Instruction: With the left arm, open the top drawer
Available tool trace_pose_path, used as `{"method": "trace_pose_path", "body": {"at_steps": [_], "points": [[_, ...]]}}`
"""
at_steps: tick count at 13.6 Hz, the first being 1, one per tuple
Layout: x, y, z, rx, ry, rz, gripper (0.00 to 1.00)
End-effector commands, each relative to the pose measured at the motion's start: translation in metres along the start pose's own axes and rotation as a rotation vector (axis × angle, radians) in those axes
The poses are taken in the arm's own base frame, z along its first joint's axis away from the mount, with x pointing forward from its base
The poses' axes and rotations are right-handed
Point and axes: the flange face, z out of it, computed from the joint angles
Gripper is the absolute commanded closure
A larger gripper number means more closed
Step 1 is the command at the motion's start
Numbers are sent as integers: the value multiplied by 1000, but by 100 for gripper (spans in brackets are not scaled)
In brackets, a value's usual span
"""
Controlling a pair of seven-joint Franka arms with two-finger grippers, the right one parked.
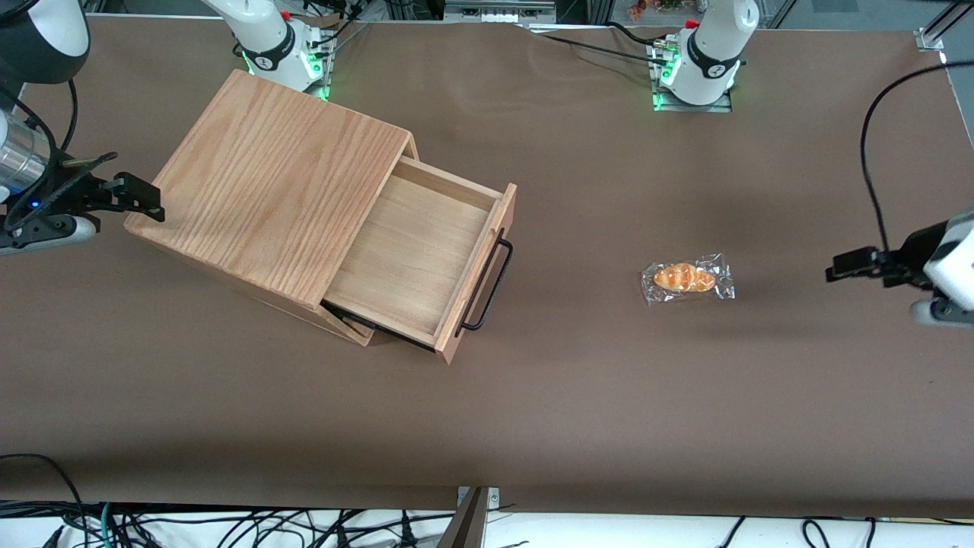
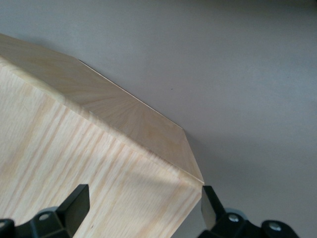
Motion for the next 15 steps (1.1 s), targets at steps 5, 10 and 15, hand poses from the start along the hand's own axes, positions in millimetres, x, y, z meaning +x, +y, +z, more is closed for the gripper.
{"method": "trace_pose_path", "body": {"at_steps": [5, 10, 15], "points": [[-70, 61, -46, 18, 1, 111, 0], [-62, 74, -36, 69, 28, 152, 0], [-58, 75, -36, 67, 26, 155, 0]]}}
